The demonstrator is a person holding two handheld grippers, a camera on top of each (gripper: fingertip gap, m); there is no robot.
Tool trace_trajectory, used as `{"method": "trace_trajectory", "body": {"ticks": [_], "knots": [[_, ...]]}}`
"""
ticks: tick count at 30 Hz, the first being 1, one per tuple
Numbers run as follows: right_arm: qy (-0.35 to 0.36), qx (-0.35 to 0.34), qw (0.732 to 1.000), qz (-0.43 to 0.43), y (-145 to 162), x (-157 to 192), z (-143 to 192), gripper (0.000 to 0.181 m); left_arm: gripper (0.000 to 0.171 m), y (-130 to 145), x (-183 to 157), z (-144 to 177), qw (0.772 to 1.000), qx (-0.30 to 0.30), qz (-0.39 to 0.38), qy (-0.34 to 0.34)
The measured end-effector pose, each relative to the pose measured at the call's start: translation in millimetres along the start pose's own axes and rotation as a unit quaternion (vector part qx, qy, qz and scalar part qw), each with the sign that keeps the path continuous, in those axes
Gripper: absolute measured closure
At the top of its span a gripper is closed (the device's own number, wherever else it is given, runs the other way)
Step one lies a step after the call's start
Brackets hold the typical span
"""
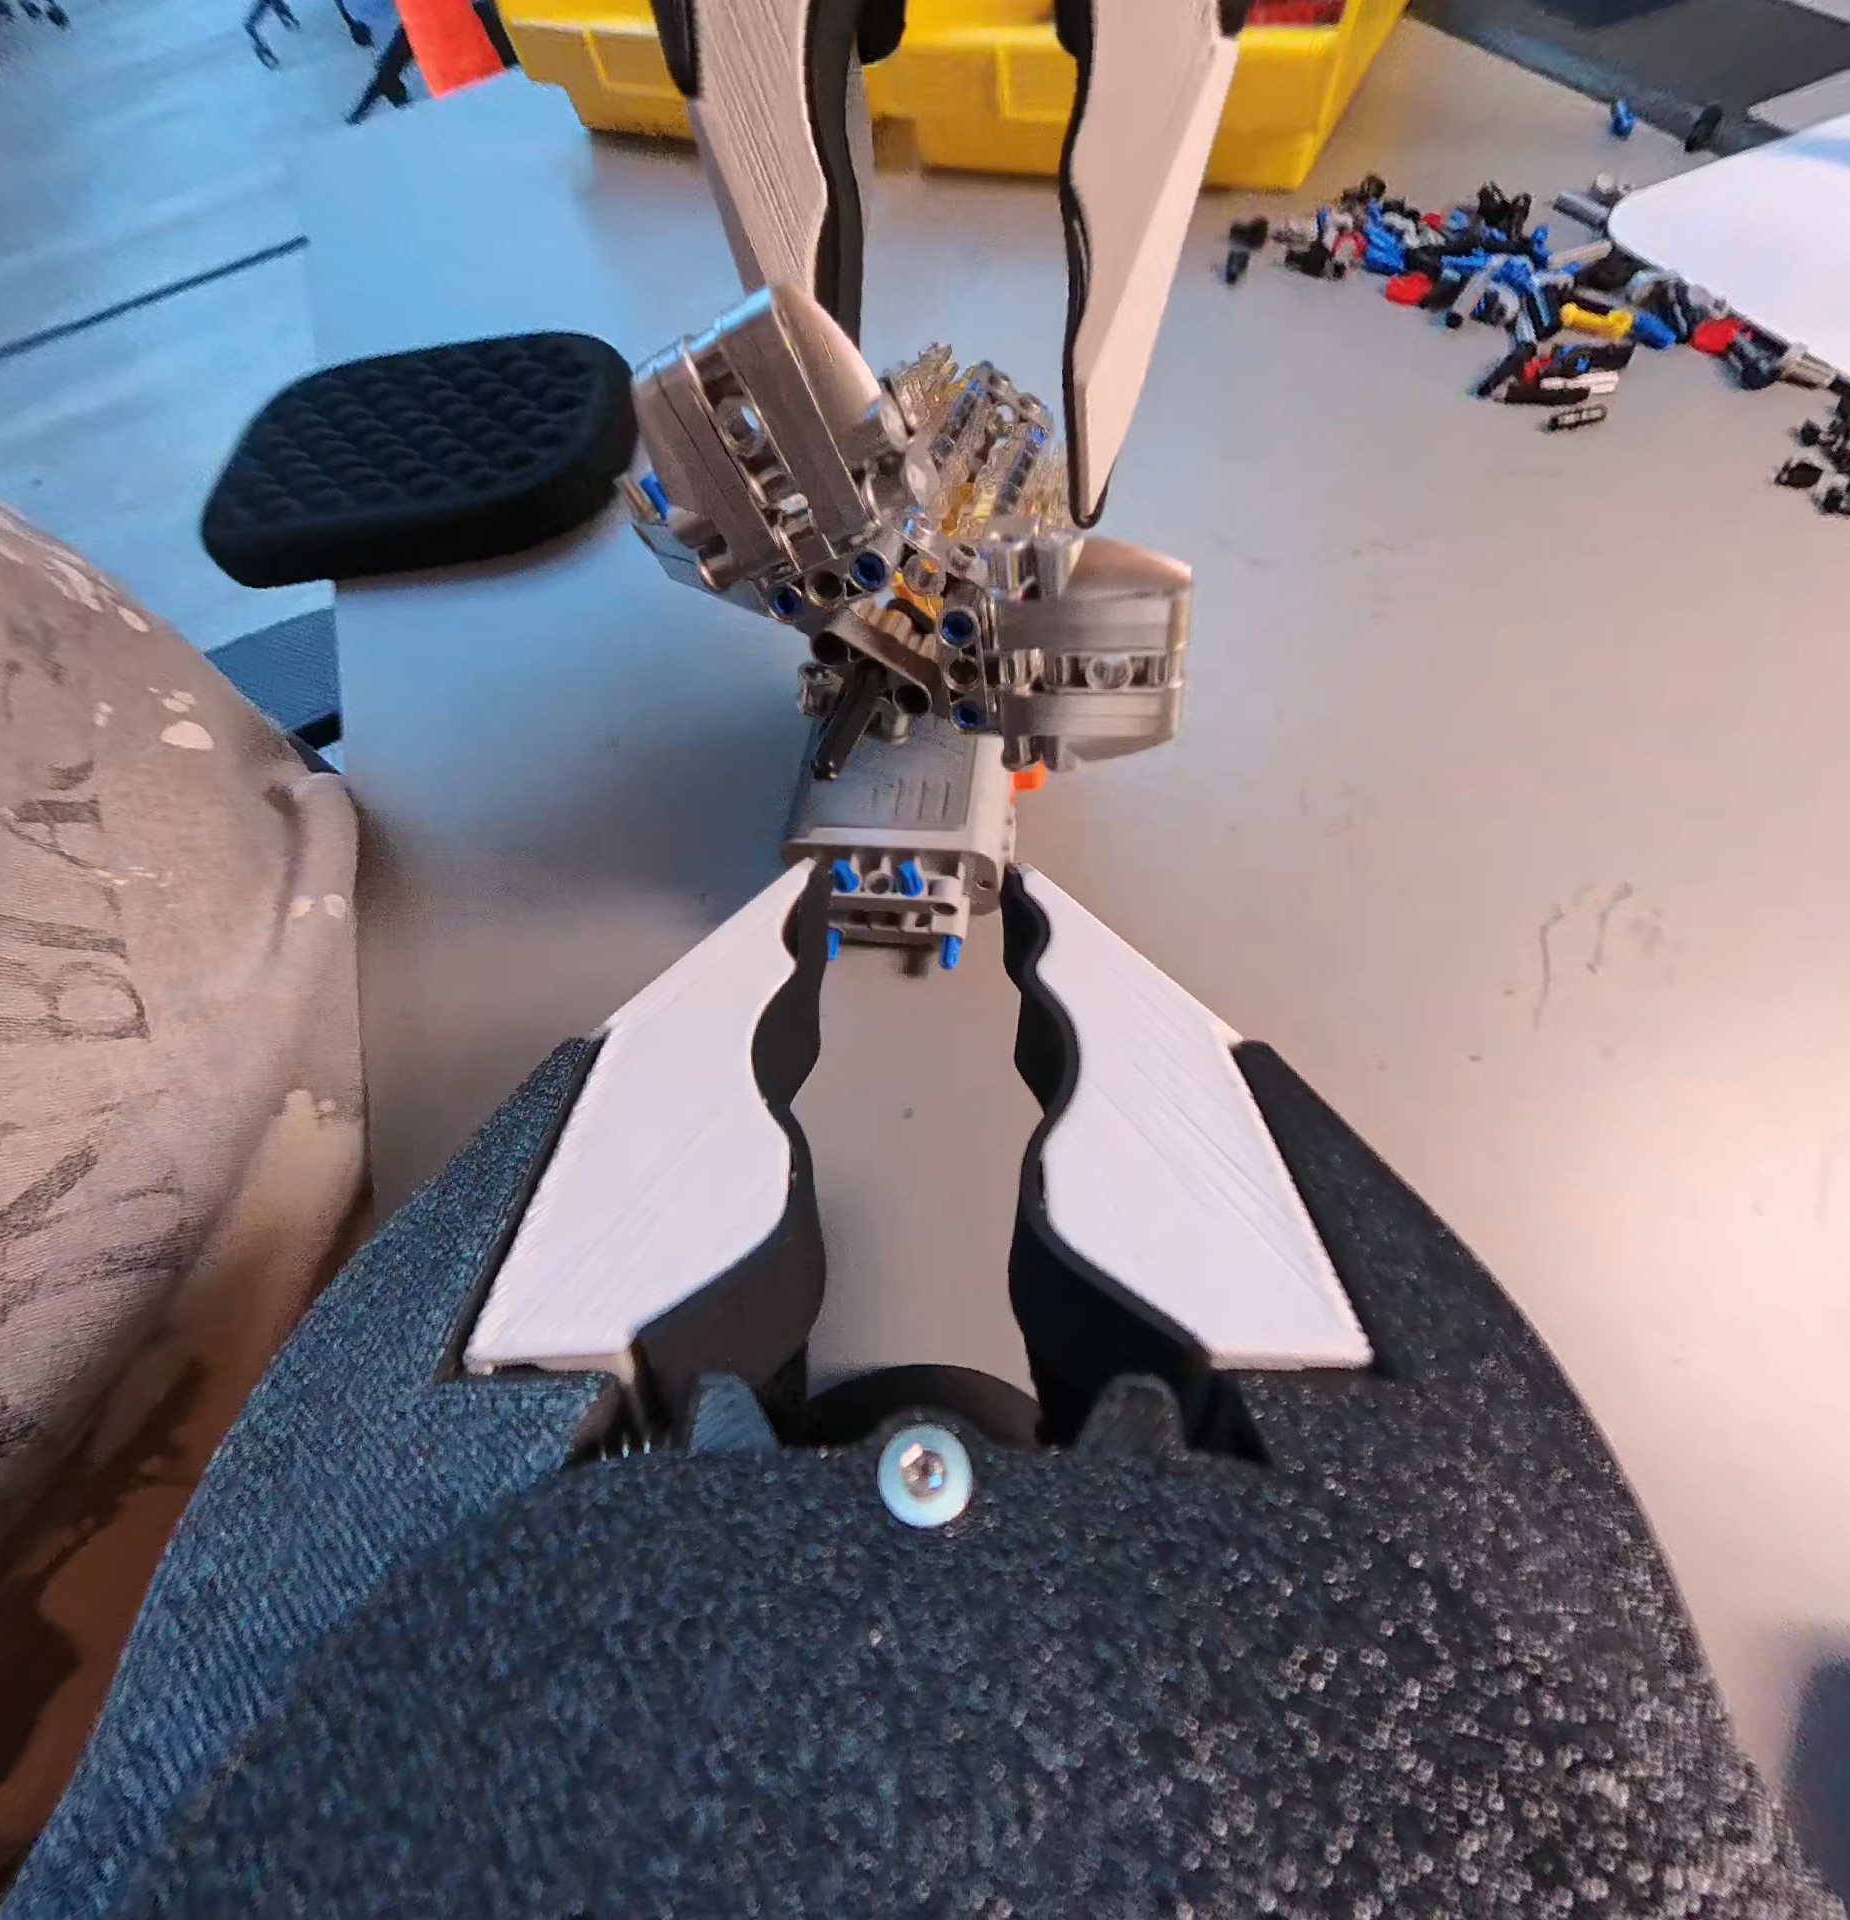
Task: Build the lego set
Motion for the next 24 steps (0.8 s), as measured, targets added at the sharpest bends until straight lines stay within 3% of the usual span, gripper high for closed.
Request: {"method": "trace_trajectory", "body": {"ticks": [4, 8, 13, 18, 24], "knots": [[-0.024, -0.071, 0.997, -0.002, -16, 6, 18, 0.146, 0.128, -23, -20, 19, 0.992, -0.084, -0.009, -0.089], [-0.033, -0.146, 0.988, 0.036, -38, 26, 37, 0.146, 0.128, -40, -39, 30, 0.963, -0.209, 0.000, -0.169], [0.065, -0.222, 0.958, 0.168, -68, 52, 51, 0.150, 0.128, -49, -57, 27, 0.922, -0.304, 0.010, -0.240], [0.114, -0.192, 0.948, 0.226, -72, 57, 48, 0.159, 0.128, -54, -66, 26, 0.896, -0.351, 0.015, -0.271], [0.087, -0.186, 0.956, 0.211, -67, 61, 36, 0.157, 0.128, -56, -74, 19, 0.880, -0.384, 0.011, -0.280]]}}
Point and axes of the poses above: each gripper's, where its closed fingertips meet, z back along the fingers, y out of its underside, x = y × z across the jaws, the point moved 3 cm from there along z, back along the fingers, and after that the axes turned 6 degrees about z, right-handed, at the moved point
